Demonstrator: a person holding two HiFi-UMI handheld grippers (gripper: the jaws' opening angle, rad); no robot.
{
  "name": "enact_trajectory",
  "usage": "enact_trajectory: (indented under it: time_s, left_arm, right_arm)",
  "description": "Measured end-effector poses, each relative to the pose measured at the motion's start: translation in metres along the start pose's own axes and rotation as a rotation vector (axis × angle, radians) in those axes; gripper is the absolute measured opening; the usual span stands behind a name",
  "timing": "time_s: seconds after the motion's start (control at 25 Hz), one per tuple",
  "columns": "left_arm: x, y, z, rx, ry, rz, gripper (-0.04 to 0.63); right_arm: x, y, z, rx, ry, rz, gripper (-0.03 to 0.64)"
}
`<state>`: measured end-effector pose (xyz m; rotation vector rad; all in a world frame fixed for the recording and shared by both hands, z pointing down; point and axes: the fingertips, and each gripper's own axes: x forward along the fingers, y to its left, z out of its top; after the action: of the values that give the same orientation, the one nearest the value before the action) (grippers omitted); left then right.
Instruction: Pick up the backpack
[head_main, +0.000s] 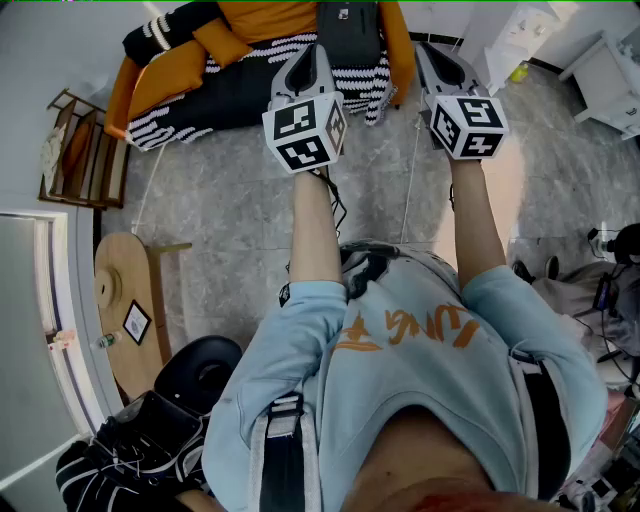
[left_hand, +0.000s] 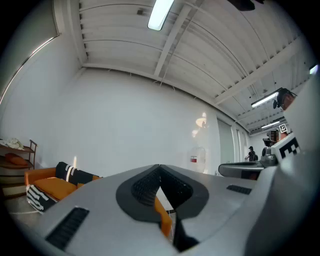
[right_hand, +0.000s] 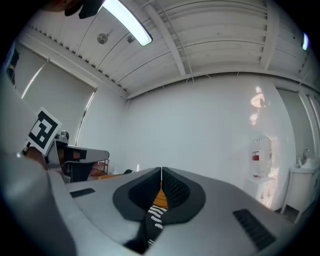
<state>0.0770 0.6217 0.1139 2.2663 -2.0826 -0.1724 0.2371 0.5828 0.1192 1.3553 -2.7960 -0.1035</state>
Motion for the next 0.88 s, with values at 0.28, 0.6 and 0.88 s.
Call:
enact_trajectory:
  time_s: [0.28, 0.6, 0.88]
  left_arm:
    - [0.006, 0.013, -0.009, -0.017, 0.016, 0.020, 0.021]
    - [0.008, 0.027, -0.008, -0.028, 0.023, 0.034, 0.021]
    - [0.016, 0.046, -0.016, -0.054, 0.030, 0.050, 0.021]
  right_arm:
    - [0.005, -0.001, 0.011, -0.007, -0.060, 0.016, 0.028]
    - [0.018, 0.008, 0.014, 0.008, -0.065, 0.044, 0.028]
    - [0.025, 0.003, 0.019, 0.005, -0.094, 0.032, 0.028]
